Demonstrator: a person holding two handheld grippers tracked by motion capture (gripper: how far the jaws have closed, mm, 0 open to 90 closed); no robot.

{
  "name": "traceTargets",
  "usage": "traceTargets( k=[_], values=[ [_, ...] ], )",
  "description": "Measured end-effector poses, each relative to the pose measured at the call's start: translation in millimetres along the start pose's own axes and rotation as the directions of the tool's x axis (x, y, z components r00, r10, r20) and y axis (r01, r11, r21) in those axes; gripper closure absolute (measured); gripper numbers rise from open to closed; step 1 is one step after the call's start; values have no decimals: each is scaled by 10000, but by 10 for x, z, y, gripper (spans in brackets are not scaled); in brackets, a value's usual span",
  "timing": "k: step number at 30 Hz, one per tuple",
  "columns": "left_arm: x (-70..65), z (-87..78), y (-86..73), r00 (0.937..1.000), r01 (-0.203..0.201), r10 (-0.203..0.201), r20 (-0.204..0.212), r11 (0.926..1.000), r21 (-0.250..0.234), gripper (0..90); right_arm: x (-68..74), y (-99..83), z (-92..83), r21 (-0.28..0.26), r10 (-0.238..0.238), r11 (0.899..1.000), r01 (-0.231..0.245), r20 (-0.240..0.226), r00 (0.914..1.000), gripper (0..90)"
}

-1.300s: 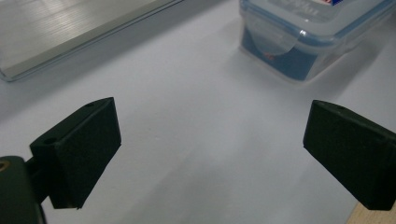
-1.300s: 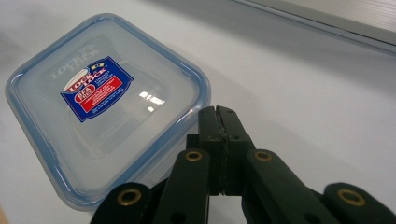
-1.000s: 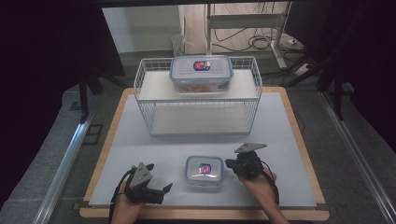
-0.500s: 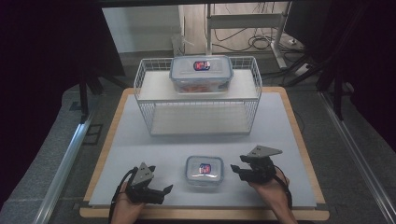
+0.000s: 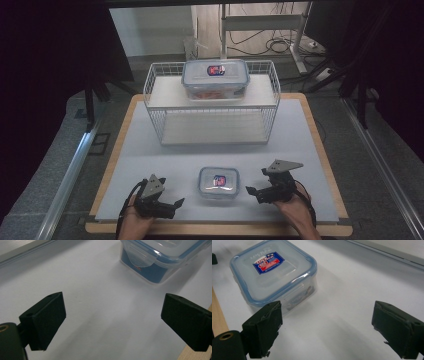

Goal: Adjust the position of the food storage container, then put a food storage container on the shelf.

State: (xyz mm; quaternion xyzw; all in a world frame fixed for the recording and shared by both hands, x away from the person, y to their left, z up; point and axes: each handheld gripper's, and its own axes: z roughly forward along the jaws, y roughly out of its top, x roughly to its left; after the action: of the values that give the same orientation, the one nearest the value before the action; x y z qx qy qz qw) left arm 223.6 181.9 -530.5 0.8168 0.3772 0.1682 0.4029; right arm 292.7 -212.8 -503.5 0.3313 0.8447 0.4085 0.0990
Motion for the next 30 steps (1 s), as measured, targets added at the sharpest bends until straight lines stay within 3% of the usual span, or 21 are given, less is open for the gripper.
traceTargets(
  k=[11,23,27,29,30],
  values=[
    [16,0,9,9997,195,-194,172,9998,-42,52,-14,11,-6,-147,107,9998,-106,81,9999,42],
    [40,13,78,9974,520,-521,500,9986,27,55,33,47,19,-95,25,10000,-23,175,9998,45],
    [69,50,165,9932,770,-787,853,9968,224,47,75,89,36,-108,74,9999,-72,235,9997,31],
    [96,95,226,9878,981,-1029,1168,9941,466,44,92,122,41,-159,351,9993,-350,87,9993,23],
    [115,124,262,9811,1204,-1262,1464,9916,479,47,91,132,45,-182,456,9988,-456,8,9990,22]
  ],
)
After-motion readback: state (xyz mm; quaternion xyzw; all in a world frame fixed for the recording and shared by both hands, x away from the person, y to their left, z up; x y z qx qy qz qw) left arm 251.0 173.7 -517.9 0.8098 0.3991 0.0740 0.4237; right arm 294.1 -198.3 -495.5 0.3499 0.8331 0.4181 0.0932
